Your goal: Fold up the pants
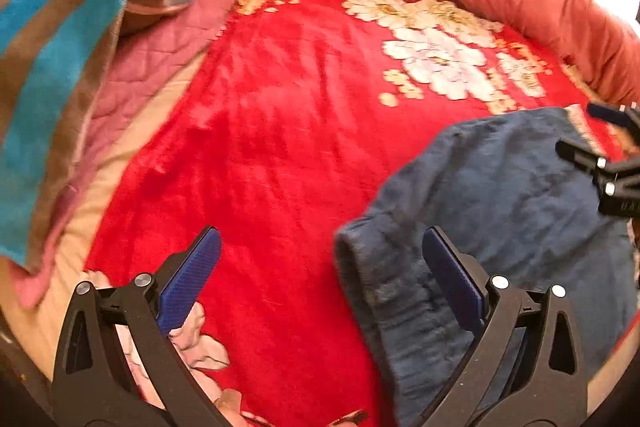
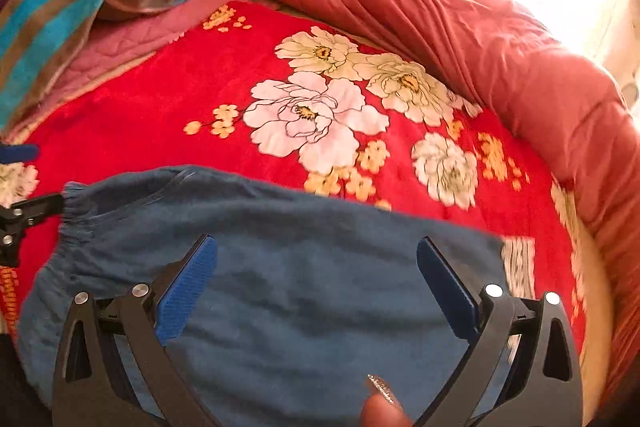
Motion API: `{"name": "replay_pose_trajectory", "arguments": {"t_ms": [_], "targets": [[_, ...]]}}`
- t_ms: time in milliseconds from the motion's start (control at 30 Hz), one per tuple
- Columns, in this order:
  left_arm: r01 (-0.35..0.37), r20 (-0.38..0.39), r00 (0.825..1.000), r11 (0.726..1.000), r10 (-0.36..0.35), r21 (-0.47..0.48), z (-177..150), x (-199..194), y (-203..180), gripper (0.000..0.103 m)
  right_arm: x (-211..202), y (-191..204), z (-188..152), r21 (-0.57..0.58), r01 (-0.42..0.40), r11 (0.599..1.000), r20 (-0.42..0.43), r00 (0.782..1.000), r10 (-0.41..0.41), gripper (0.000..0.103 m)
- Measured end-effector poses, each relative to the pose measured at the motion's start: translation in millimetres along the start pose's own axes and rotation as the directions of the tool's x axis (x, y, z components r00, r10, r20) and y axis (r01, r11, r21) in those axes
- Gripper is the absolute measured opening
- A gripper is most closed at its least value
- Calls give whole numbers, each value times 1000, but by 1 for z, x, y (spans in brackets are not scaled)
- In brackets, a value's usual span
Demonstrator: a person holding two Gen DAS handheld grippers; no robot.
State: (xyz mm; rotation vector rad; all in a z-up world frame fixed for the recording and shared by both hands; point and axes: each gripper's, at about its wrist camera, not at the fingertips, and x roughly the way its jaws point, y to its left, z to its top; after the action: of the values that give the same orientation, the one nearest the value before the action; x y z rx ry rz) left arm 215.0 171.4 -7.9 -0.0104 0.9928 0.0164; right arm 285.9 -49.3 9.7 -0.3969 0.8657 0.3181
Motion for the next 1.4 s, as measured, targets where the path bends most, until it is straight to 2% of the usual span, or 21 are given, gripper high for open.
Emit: {"name": "replay_pose_trajectory", "arguments": {"t_ms": [167, 300, 400, 500, 600, 667, 800, 900, 1033, 1133, 1233, 1400], "targets": [[-57, 5, 998, 996, 58, -69, -5, 2, 4, 95, 14, 0, 17, -58, -58, 997, 10, 998, 59, 99], [-109, 3, 994, 991, 110, -82, -10, 1, -3, 95, 26, 9, 22, -161, -102, 982, 1, 995, 104, 99], [-73, -3, 997, 989, 73, -126, -11, 1, -1, 95, 36, 8, 24, -197, -127, 972, -24, 992, 125, 99], [-59, -46, 998, 985, 52, -163, -12, 7, -2, 95, 45, 6, 25, -208, -162, 965, -46, 987, 156, 99], [24, -18, 999, 984, -28, -178, -6, 12, -3, 94, 54, 6, 27, -213, -185, 959, -70, 982, 174, 99], [32, -13, 999, 987, -34, -161, -1, 17, -6, 93, 57, 7, 28, -227, -188, 956, -69, 982, 177, 99], [32, -38, 999, 994, -36, -100, 9, 30, -12, 72, 66, 9, 35, -237, -210, 949, -74, 978, 197, 99], [45, -52, 997, 997, -48, -57, 12, 37, -16, 61, 74, 13, 39, -245, -231, 942, -92, 972, 215, 99], [85, -100, 991, 996, -88, -42, 10, 51, -19, 34, 80, 23, 38, -312, -226, 923, -107, 974, 202, 98], [65, -89, 994, 998, -67, -19, 11, 47, -25, 28, 83, 28, 34, -350, -240, 905, -124, 970, 209, 97], [74, -62, 995, 997, -75, -16, 15, 36, -27, 26, 87, 35, 29, -385, -240, 891, -148, 969, 197, 93], [112, 3, 994, 993, -112, -29, 23, 16, -24, 26, 87, 41, 28, -377, -278, 884, -155, 959, 236, 69]]}}
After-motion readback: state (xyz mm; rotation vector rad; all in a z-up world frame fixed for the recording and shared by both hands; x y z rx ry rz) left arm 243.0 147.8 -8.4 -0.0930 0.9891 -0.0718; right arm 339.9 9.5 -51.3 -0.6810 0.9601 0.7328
